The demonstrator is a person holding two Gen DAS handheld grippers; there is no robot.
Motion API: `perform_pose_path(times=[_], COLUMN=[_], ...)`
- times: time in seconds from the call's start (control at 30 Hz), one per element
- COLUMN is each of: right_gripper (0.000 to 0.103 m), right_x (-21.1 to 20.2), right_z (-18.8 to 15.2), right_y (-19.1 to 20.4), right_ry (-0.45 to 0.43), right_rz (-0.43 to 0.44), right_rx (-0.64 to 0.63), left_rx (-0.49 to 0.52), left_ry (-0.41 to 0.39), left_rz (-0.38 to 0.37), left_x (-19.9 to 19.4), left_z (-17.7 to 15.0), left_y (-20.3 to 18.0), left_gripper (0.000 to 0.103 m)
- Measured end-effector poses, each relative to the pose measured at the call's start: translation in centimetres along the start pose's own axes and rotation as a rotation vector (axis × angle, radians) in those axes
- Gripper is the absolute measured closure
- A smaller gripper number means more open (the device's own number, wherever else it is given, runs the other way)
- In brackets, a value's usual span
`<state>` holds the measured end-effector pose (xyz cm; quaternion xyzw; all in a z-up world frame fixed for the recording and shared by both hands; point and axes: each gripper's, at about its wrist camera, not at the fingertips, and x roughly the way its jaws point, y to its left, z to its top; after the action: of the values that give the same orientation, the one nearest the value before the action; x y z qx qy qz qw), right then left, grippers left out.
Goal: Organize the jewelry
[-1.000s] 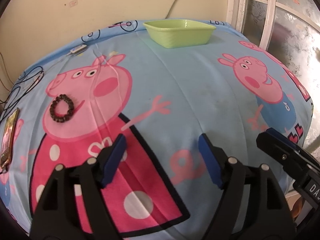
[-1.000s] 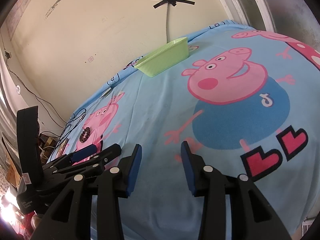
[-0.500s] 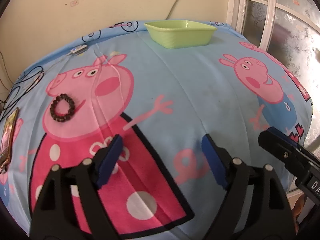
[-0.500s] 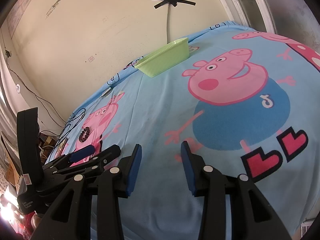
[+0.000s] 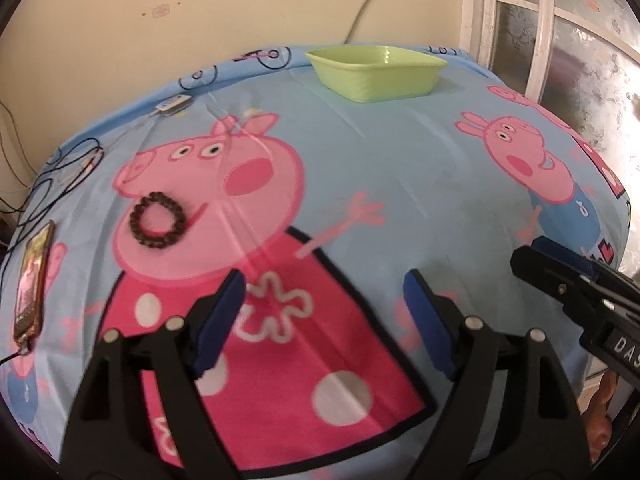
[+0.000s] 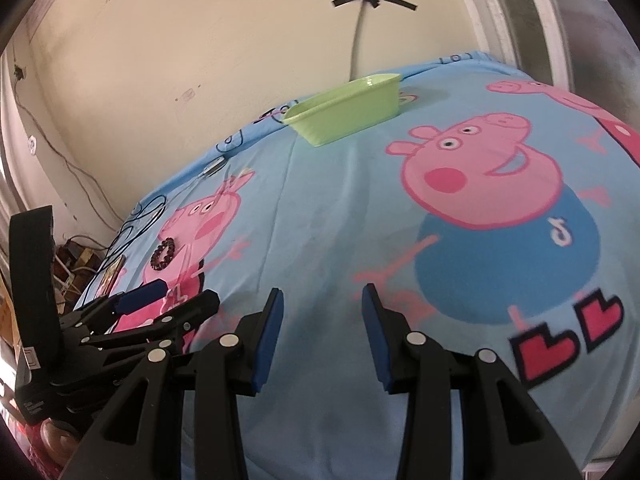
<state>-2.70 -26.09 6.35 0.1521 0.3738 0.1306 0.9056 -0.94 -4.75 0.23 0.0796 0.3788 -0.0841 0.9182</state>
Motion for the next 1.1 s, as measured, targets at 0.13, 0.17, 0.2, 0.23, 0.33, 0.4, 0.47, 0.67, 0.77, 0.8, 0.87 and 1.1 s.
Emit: perform_pose_path(times=[0.13, 0.17, 0.2, 0.23, 0.33, 0.4, 0.47, 0.67, 0.77, 0.8, 0.87, 1.1], right_gripper=[0.087, 0.087, 0.087, 0.087, 0.087, 0.087, 0.087, 0.087, 0.087, 0.087, 0.090, 0.103], right_x=[1.0, 1.3, 1.5, 1.8, 2.4, 3.0, 3.7, 6.7, 9.1, 9.9, 11.4, 16.6], right_z=[0.5, 0.7, 0.9, 1.2, 1.8, 2.4, 2.8, 4.5, 5.3, 5.6, 5.9, 5.4], right_y=[1.3, 1.7, 2.0, 2.5, 3.6, 4.7, 5.9, 10.8, 13.7, 14.6, 16.0, 19.4], right_ry=[0.020, 0.025, 0.029, 0.032, 0.040, 0.052, 0.072, 0.140, 0.178, 0.190, 0.218, 0.338], right_rz=[0.015, 0.022, 0.028, 0.036, 0.056, 0.080, 0.107, 0.202, 0.238, 0.247, 0.257, 0.254], right_rx=[-0.033, -0.042, -0.050, -0.061, -0.095, -0.125, -0.158, -0.320, -0.387, -0.406, -0.442, -0.563], left_rx=[-0.012, -0.016, -0.019, -0.021, -0.034, -0.054, -0.118, -0.280, -0.293, -0.283, -0.273, -0.261], left_ry=[-0.005, -0.003, -0.002, -0.003, -0.007, -0.012, -0.015, -0.036, -0.014, 0.002, 0.030, 0.104], left_rz=[0.018, 0.019, 0.019, 0.019, 0.017, 0.009, -0.005, 0.024, 0.017, 0.014, 0.013, 0.017], left_x=[-0.2, -0.2, -0.2, -0.2, -0.6, -1.1, -1.8, -3.0, -1.9, -1.1, 0.1, 3.7], left_z=[-0.1, -0.1, -0.1, -0.2, -0.3, -0.4, -0.1, 1.8, 2.8, 3.2, 3.5, 3.3], left_y=[1.3, 1.7, 2.1, 2.4, 3.8, 5.2, 8.1, 16.2, 17.7, 17.9, 17.8, 18.2], left_gripper=[0.025, 0.025, 0.025, 0.025, 0.025, 0.025, 0.025, 0.039, 0.050, 0.051, 0.053, 0.062])
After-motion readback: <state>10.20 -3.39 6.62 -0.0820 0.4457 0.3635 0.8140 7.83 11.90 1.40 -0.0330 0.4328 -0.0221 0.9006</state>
